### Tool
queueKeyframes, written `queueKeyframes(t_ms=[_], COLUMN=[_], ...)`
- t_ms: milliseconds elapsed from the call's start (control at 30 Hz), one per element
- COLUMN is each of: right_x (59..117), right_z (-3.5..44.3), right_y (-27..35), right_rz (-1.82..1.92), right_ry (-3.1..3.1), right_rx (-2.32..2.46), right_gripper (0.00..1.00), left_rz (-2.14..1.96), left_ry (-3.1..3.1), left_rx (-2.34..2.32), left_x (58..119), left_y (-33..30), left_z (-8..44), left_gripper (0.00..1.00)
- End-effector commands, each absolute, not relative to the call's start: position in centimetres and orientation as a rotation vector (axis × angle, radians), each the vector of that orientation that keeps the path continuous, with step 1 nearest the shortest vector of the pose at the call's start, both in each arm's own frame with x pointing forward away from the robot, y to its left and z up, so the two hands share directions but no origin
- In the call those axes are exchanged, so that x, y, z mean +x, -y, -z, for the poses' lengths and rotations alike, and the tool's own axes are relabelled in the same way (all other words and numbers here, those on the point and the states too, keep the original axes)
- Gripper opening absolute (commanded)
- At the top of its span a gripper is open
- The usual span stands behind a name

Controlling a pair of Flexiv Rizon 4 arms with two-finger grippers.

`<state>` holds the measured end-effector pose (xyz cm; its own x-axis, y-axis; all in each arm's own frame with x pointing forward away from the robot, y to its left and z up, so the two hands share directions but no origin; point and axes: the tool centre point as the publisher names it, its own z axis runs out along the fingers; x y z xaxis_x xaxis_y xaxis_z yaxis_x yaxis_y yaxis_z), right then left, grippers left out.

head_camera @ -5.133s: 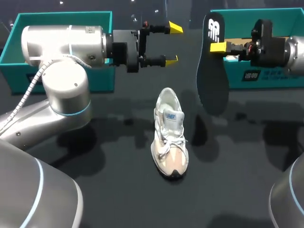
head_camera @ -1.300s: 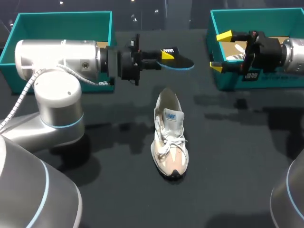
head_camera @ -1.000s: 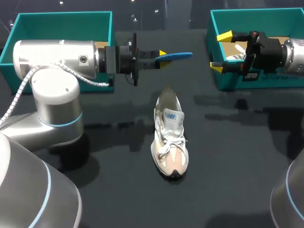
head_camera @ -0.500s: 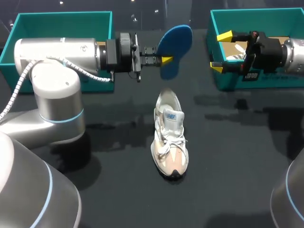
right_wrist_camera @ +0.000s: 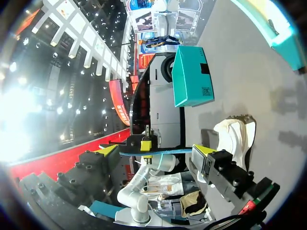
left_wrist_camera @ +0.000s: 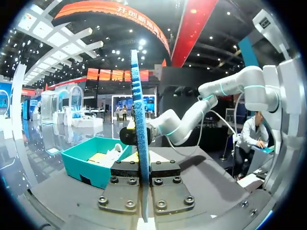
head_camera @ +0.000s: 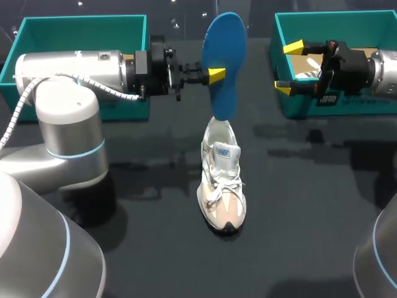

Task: Take the shoe out of the shoebox, open the shoe tongue, remove and reinsert the insole, then place the shoe into the shoebox

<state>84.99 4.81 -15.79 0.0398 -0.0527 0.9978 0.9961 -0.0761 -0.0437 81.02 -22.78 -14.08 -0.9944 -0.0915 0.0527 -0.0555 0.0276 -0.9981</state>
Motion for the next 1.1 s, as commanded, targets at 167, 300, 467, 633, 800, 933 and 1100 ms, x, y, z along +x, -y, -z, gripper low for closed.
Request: queueKeyframes(t_ms=[167, 300, 467, 633, 800, 933, 1100], right_x=[84.9, 84.9, 84.9, 84.9, 84.9, 84.9, 84.9], right_z=[15.8, 15.8, 15.8, 15.8, 15.8, 15.8, 15.8], right_y=[-4.8, -4.8, -4.8, -4.8, -4.8, -4.8, -4.8], right_rz=[1.258, 1.258, 1.258, 1.258, 1.258, 1.258, 1.258], right_ry=[1.103, 1.103, 1.103, 1.103, 1.103, 1.103, 1.103], right_rx=[-1.25, -1.25, -1.25, -1.25, -1.25, -1.25, -1.25], right_gripper=[1.0, 1.0, 1.0, 1.0, 1.0, 1.0, 1.0], left_rz=[2.258, 2.302, 2.394, 2.488, 2.527, 2.533, 2.521], left_ry=[-2.339, -2.354, -2.36, -2.365, -2.357, -2.354, -2.366], left_rx=[-0.384, -0.489, -0.728, -1.033, -1.281, -1.452, -1.586], left_x=[80.9, 80.9, 80.9, 80.9, 80.9, 81.1, 81.2], left_y=[22.4, 22.3, 22.3, 22.3, 22.4, 22.7, 22.9], left_z=[13.4, 13.3, 13.1, 13.0, 13.1, 13.6, 14.2], left_gripper=[0.0, 0.0, 0.0, 0.0, 0.0, 0.0, 0.0])
